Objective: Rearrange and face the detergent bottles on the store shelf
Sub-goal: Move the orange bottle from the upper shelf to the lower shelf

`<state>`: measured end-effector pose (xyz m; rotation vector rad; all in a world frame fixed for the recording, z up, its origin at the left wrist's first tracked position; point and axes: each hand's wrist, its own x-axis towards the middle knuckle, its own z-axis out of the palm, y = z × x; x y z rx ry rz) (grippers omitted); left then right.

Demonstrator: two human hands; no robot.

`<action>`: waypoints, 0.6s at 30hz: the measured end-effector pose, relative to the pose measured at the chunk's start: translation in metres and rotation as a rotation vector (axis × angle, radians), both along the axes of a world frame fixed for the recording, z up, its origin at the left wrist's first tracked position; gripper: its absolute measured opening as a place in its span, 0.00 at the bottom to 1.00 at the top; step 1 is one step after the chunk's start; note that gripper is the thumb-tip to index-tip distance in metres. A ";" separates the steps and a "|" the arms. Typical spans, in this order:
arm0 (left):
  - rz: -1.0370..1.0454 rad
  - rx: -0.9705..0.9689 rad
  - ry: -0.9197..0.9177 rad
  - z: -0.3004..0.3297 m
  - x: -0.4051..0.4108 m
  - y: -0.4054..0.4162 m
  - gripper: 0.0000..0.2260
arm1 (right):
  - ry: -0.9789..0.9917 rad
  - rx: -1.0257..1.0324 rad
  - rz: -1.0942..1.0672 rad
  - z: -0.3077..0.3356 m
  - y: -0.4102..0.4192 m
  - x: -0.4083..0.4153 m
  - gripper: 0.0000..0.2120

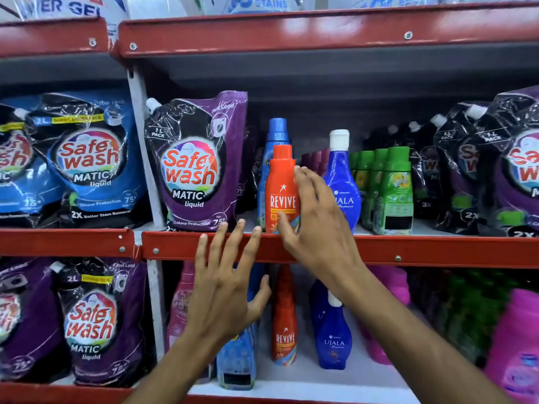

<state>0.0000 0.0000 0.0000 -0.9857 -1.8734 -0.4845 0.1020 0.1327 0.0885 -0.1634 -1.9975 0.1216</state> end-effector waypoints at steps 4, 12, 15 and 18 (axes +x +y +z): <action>-0.010 -0.032 0.033 -0.009 -0.011 0.002 0.38 | -0.059 -0.151 0.006 0.013 -0.007 -0.017 0.40; 0.013 -0.011 0.071 -0.017 -0.018 0.008 0.41 | 0.003 -0.231 -0.005 0.024 0.005 -0.028 0.46; 0.020 -0.004 0.078 -0.017 -0.019 0.009 0.41 | 0.106 -0.203 0.037 0.022 0.002 -0.017 0.41; 0.033 0.000 0.088 -0.018 -0.020 0.010 0.41 | 0.289 -0.196 0.129 0.019 -0.005 0.004 0.35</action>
